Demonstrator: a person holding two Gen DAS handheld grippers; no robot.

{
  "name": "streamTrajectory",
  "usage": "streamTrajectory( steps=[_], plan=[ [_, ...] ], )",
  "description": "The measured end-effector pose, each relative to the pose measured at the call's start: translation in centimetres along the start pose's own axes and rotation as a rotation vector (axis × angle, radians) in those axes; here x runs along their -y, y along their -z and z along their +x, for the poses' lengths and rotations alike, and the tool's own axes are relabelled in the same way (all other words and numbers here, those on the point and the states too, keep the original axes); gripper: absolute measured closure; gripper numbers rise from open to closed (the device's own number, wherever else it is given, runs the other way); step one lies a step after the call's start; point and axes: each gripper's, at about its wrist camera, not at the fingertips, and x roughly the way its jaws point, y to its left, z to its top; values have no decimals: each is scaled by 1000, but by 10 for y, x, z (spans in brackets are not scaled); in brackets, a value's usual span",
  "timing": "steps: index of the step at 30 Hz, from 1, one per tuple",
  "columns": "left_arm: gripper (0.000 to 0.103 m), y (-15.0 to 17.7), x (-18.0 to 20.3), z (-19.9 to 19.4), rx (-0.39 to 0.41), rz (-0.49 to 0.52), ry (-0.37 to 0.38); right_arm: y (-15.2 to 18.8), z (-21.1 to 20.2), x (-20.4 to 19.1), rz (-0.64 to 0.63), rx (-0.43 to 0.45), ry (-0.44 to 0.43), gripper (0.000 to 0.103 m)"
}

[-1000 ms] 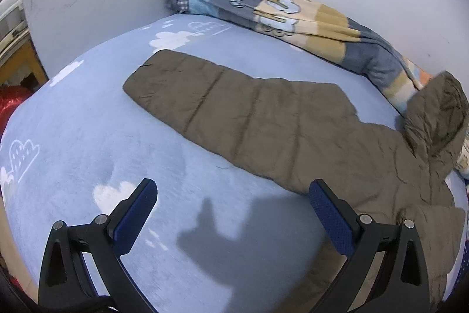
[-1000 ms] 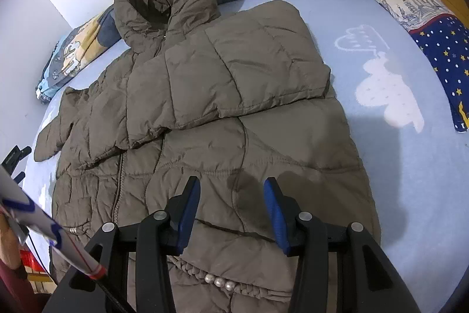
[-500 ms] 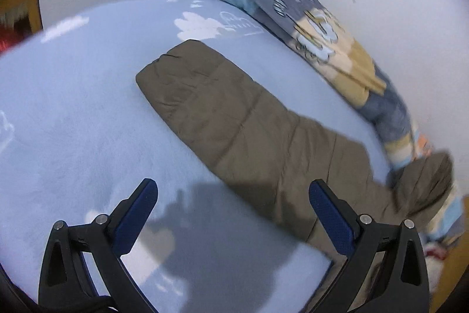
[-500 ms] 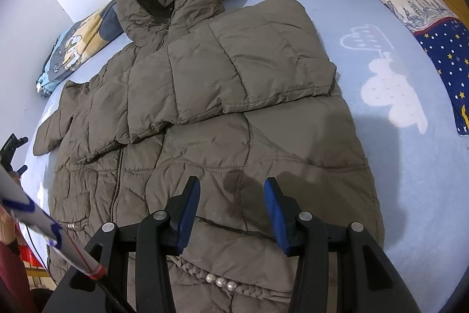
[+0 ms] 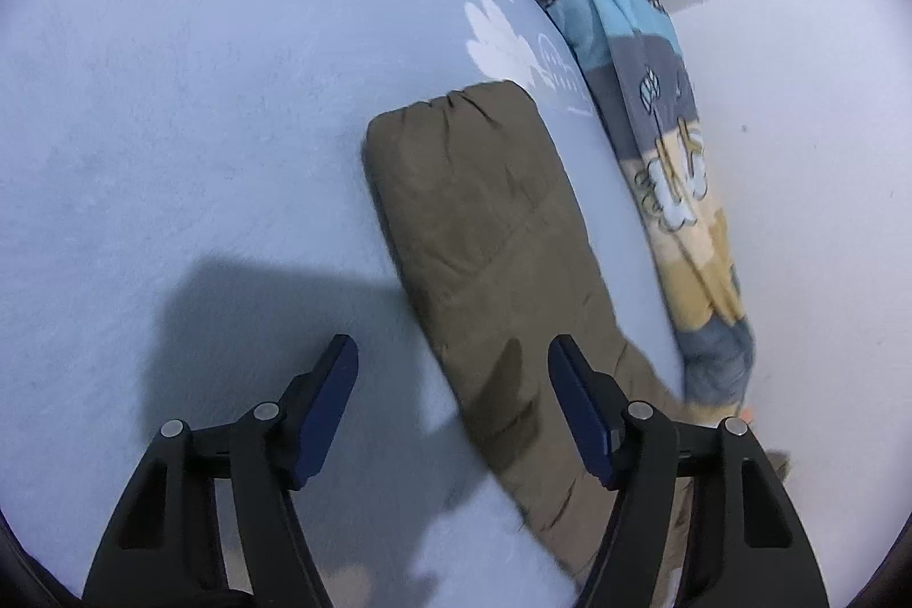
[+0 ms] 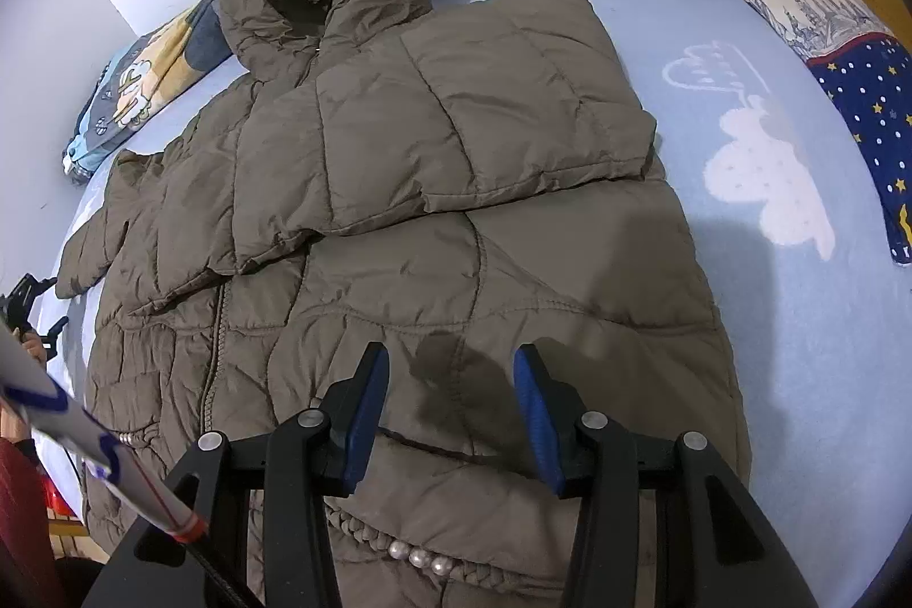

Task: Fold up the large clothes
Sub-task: 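Grasp the other sleeve cuff with the left tool, then fold the held sleeve across the jacket body with the left tool and release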

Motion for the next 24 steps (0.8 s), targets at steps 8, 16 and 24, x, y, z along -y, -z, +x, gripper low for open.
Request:
streamTrajectory(
  steps=[8,16,24],
  plan=[
    [39,-25,1,28,56,-13,46,2,7,2,-2,-12,17,54],
    [81,-22,21,29,161,109,-40,2,16,2,-7,-26,34,53],
    [86,9,107,-38,249,296,-17,0,2,7,33,2,18,53]
  ],
)
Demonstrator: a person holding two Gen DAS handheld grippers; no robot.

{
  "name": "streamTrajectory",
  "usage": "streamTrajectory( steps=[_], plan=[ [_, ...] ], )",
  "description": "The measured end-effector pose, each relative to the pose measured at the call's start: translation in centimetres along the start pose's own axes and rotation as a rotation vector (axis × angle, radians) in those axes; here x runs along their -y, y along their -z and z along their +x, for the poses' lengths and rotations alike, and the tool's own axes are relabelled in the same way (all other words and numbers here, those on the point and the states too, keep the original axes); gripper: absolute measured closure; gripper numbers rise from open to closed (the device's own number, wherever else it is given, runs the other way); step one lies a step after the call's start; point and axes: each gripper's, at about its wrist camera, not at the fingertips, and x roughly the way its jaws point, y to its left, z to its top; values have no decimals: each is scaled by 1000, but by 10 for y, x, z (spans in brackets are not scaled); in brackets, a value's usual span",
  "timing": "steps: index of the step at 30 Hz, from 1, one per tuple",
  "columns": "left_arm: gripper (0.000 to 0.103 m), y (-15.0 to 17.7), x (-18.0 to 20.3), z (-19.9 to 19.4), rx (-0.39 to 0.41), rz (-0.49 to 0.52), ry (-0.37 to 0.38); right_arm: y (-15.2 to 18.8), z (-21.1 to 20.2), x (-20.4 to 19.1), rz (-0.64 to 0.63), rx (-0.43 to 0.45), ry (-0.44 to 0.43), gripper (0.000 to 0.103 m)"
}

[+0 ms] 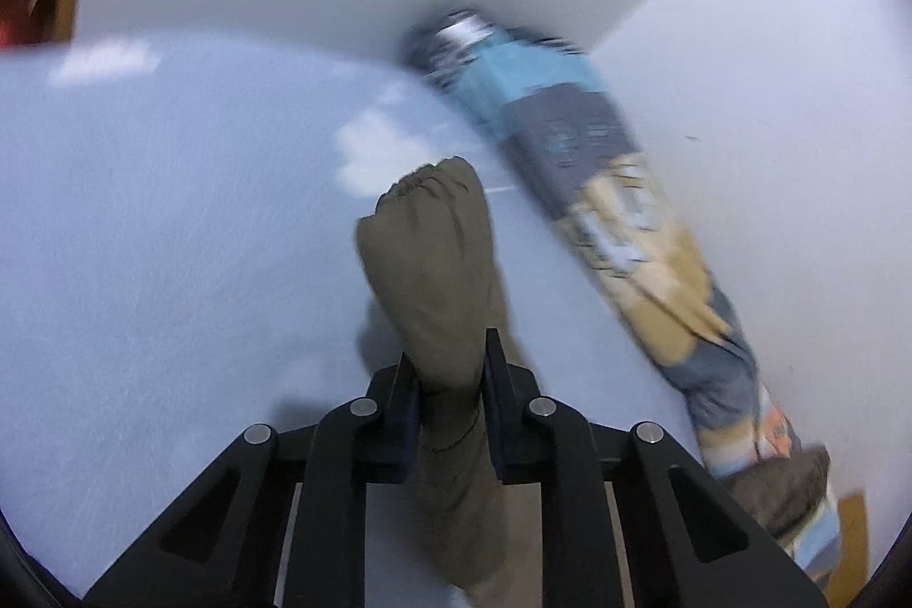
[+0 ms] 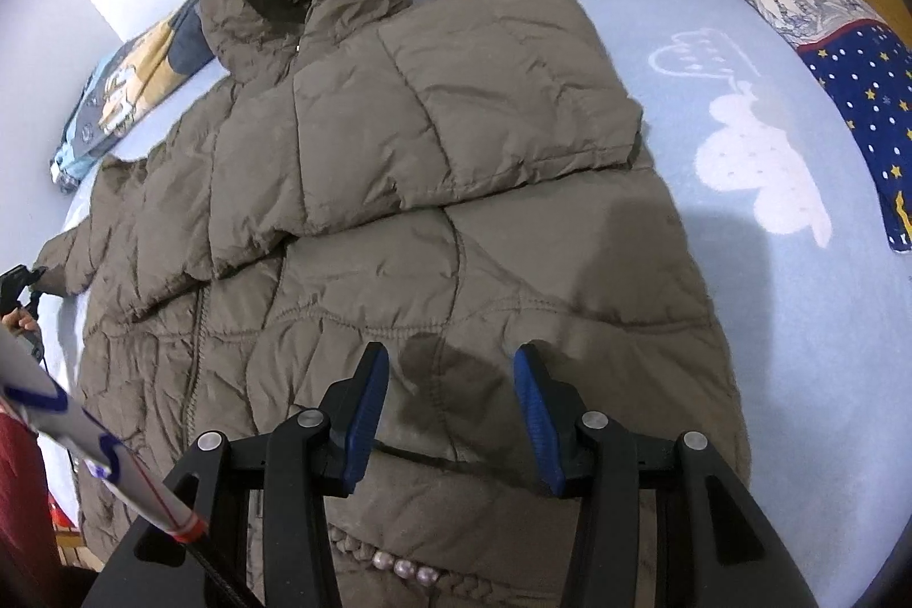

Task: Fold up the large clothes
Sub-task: 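Fold the held sleeve across the jacket body with the left tool and release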

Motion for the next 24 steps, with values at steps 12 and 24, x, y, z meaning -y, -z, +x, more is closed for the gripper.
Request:
streamTrajectory(
  steps=[12,24],
  plan=[
    [86,62,188,-122,17,405,245,-12,-46,15,72,118,-55,53],
    [86,236,302,-120,-215,645,366,-23,-78,36,144,196,-97,53]
  ],
)
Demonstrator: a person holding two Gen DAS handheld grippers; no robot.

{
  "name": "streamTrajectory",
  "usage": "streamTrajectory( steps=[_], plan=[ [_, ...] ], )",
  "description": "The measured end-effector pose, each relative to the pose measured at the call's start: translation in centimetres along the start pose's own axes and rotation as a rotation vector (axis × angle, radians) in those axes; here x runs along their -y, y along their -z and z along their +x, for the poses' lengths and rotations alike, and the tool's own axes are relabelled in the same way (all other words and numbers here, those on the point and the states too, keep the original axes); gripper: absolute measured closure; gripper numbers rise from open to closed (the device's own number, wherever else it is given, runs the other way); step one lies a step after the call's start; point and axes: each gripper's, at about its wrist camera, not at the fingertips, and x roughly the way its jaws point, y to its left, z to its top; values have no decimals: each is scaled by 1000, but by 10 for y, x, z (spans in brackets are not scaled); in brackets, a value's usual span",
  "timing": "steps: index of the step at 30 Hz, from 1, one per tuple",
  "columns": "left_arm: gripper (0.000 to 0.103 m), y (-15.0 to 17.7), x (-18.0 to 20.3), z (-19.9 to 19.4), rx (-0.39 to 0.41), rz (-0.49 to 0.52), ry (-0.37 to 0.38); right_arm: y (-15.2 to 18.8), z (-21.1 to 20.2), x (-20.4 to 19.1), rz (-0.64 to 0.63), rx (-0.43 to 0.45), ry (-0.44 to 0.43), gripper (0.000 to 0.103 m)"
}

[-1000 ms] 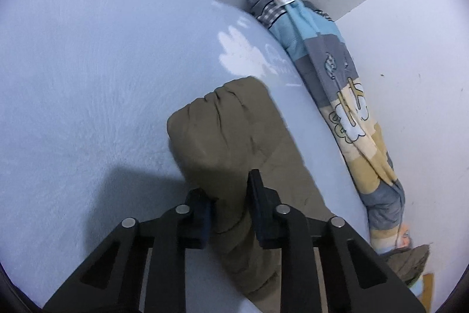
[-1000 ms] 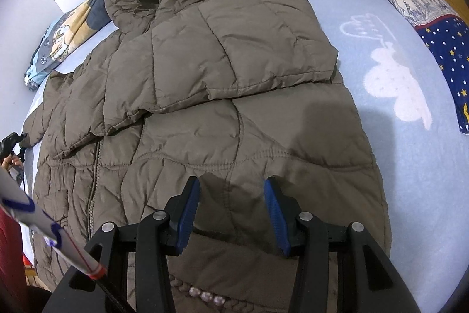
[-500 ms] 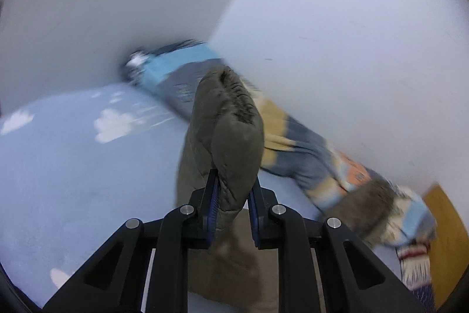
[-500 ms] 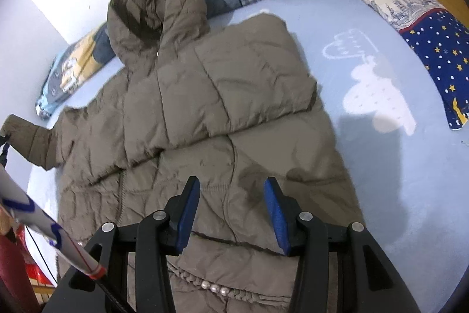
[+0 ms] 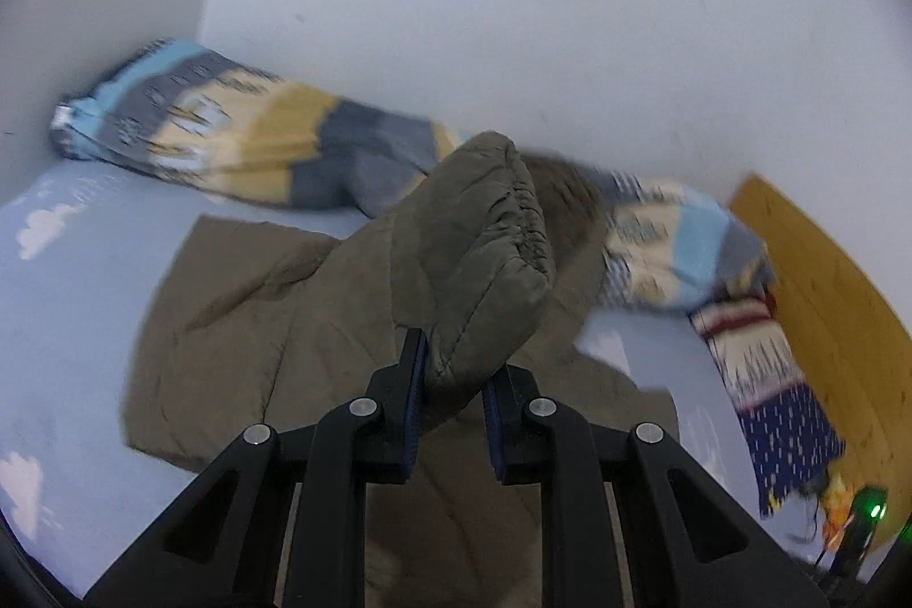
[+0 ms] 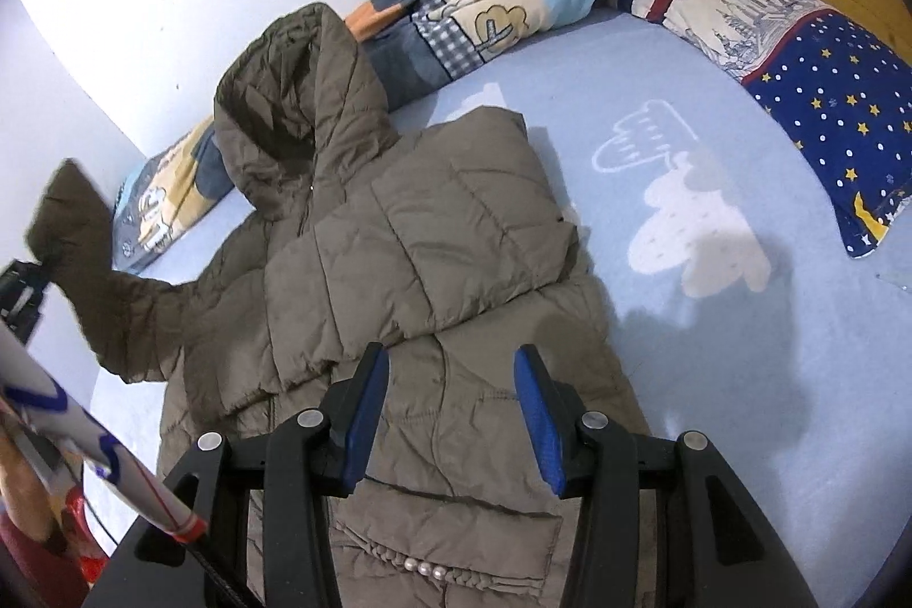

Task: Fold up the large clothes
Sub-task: 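Fold the held sleeve across the jacket body with the left tool and release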

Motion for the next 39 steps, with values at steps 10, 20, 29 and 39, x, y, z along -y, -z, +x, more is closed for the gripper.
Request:
streamTrajectory(
  steps=[10,20,29,39],
  plan=[
    [86,81,80,77,-173,100,29,-6,-6,5,22,12,-15,53],
    [40,130,99,86,-296,293,-30,-7,-4,5,21,-1,-26,53],
    [28,112,0,-35,-159,251,-190,-2,7,4,56,-43,-120,53],
    [28,113,-104,-27,-161,-35,-350,26,39,-21,77,-109,-263,53]
  ],
)
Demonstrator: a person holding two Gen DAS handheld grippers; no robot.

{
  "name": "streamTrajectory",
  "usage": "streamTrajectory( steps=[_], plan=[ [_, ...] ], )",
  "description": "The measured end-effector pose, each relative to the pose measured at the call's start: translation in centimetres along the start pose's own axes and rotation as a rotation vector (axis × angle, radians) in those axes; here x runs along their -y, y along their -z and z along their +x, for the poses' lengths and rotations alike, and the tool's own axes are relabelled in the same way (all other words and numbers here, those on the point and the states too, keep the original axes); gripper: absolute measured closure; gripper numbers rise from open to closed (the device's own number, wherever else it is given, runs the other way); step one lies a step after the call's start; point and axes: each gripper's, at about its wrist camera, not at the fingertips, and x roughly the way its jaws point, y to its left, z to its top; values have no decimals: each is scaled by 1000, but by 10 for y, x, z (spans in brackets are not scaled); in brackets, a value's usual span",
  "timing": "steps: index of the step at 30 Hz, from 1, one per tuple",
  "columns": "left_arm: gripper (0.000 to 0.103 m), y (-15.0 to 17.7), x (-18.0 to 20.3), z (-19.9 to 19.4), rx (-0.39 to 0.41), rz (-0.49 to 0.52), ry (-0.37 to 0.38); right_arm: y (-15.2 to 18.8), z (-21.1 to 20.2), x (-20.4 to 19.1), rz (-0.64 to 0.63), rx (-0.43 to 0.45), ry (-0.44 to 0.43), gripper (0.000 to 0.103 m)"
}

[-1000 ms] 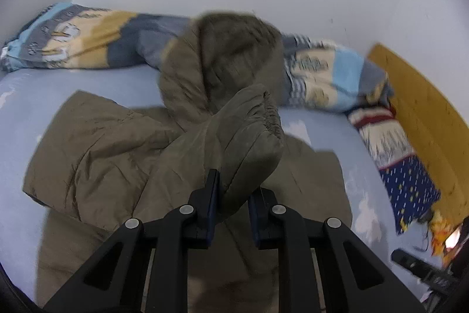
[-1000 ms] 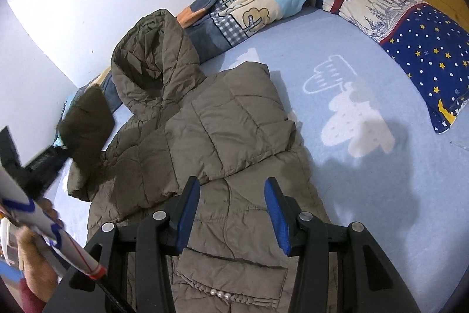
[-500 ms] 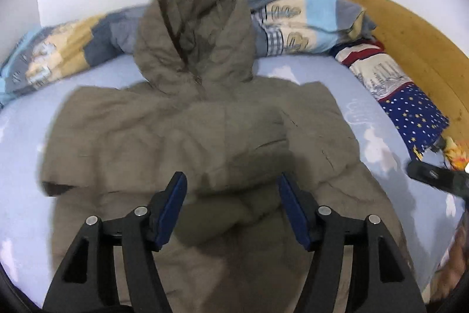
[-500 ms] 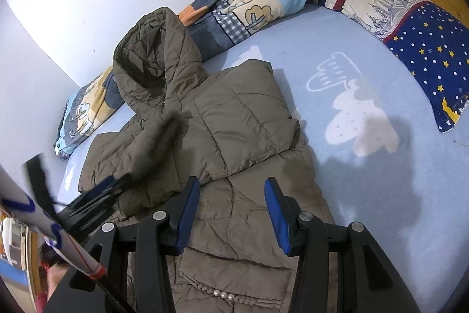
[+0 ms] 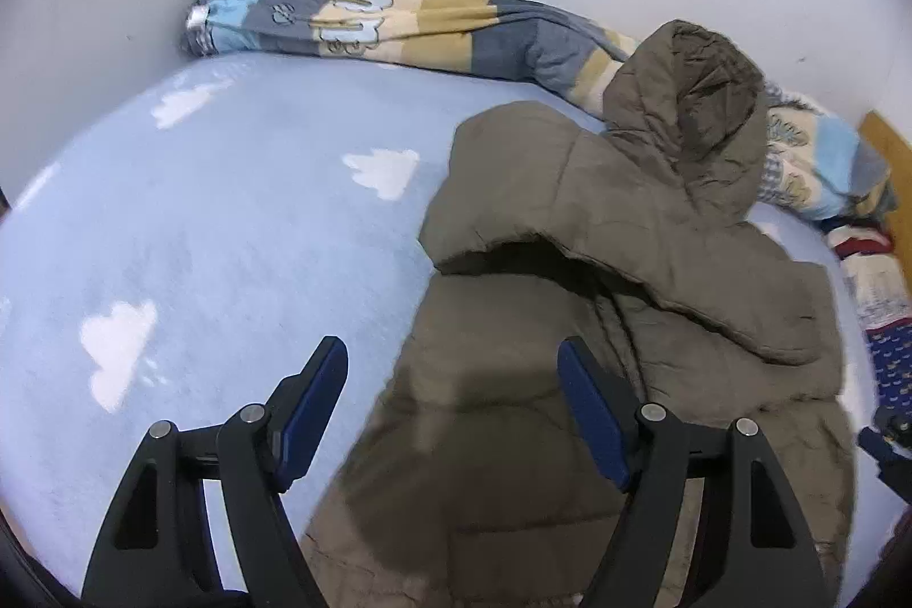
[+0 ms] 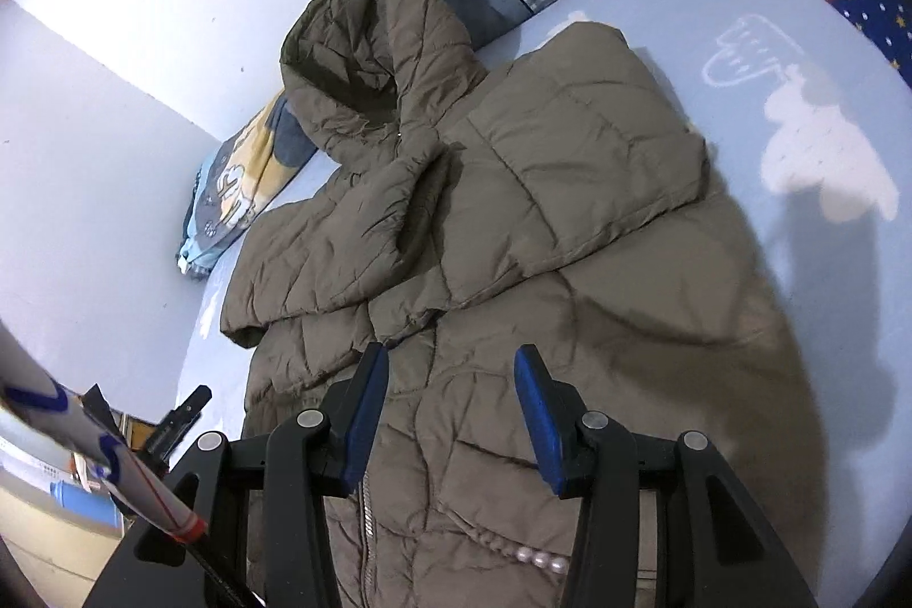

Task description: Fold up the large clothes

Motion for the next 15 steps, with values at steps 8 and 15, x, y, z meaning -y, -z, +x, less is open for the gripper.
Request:
streamTrajectory(
  steps=[8,15],
  plan=[
    [28,-5,18,-9,17,90,26,-18,45,-19,201,31,-68,53],
    [28,-18,-2,-3,7,18,23,-44,98,-25,308,36,-58,53]
  ],
)
